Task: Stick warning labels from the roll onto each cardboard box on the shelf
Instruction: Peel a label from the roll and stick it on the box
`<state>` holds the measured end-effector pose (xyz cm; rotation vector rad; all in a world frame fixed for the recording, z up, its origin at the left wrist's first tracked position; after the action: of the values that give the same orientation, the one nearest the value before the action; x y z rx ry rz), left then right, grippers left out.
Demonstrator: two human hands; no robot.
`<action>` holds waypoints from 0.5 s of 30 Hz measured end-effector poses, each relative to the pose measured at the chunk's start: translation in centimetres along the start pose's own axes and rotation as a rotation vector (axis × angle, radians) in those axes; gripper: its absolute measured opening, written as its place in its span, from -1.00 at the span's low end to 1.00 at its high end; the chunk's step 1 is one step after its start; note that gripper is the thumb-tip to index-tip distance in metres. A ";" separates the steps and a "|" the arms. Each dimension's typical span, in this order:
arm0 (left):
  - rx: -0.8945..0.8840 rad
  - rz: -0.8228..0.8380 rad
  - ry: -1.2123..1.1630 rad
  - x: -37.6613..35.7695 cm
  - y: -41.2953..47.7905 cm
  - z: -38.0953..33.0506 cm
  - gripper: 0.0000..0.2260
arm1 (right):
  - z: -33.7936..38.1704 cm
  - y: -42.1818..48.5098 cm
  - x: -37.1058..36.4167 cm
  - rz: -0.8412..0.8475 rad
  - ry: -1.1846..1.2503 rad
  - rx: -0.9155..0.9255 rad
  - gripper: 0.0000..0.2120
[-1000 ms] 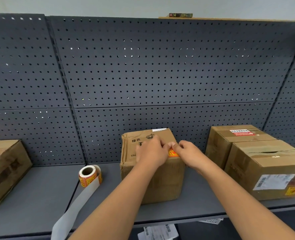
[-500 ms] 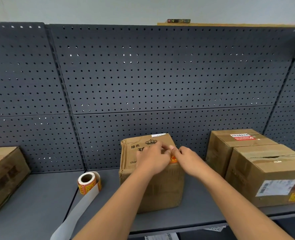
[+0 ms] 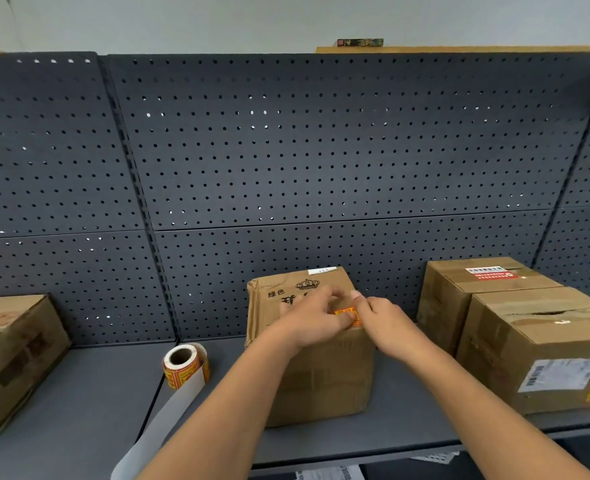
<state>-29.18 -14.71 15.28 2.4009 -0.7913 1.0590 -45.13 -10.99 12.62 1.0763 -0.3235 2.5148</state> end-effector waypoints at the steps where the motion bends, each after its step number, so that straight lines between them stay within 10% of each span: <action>1: 0.000 0.006 -0.018 0.1 -0.1 0.0 -0.56 | 0.1 0.0 -0.1 -0.002 -0.025 0.004 -0.53; 15: 0.002 0.048 -0.169 -0.6 0.1 0.1 -0.60 | -0.9 -0.6 0.3 0.142 0.108 0.044 -0.55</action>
<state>-29.57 -14.65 14.80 2.5099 -0.9081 0.8827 -45.61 -10.02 12.22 0.9595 -0.3259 2.7059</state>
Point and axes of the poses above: each hand's wrist, its own y-axis towards the middle knuckle, its own x-axis out of the back of the hand, z = x × y, the point moved 2 cm from there along y, towards the middle knuckle, and after that the axes turned 13 degrees about -x, right-handed, at the moved point
